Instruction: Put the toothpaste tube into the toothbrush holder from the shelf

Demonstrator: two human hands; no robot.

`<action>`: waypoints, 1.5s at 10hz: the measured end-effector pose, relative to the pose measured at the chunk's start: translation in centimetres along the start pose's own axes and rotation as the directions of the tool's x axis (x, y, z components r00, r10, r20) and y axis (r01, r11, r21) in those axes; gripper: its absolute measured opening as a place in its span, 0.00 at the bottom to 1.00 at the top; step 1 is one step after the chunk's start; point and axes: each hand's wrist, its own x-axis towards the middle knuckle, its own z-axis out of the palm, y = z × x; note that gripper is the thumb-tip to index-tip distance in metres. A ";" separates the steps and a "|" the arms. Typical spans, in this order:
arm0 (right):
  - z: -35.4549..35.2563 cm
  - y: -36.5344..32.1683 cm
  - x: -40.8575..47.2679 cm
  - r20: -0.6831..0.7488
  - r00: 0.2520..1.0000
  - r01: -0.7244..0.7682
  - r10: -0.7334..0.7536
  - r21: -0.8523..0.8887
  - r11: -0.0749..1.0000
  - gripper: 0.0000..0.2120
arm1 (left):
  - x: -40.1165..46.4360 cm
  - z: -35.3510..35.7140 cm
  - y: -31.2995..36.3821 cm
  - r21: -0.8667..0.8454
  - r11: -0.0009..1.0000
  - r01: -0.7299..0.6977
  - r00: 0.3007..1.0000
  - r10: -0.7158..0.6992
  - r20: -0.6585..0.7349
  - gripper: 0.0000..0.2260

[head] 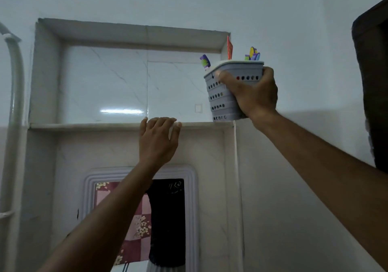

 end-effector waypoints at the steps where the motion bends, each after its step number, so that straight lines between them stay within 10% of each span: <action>1: 1.8 -0.7 1.0 -0.012 1.000 0.021 -0.021 -0.009 1.000 0.46 | 0.1 0.0 0.0 -0.006 1.000 -0.016 1.000 0.016 0.003 0.19; 4: 9.5 3.5 -0.2 0.212 0.970 -0.095 0.123 -0.135 0.986 0.65 | 0.5 -0.2 -0.8 -0.043 0.998 -0.037 0.999 0.038 0.017 0.18; 7: 10.6 5.7 -1.8 0.459 0.866 0.036 0.196 -0.449 0.893 0.62 | 0.6 -0.2 -0.9 -0.044 0.998 -0.047 0.999 0.046 -0.006 0.18; 13: 7.4 9.3 -7.7 0.207 0.965 0.210 -0.161 -0.242 0.947 0.41 | -0.8 -0.7 -1.9 -0.104 0.984 -0.145 0.989 0.148 0.024 0.20; 15: 3.9 8.6 -11.1 0.261 0.962 0.153 -0.085 -0.256 0.954 0.33 | -3.5 -3.0 -2.2 -0.133 0.987 -0.091 0.966 0.120 0.229 0.30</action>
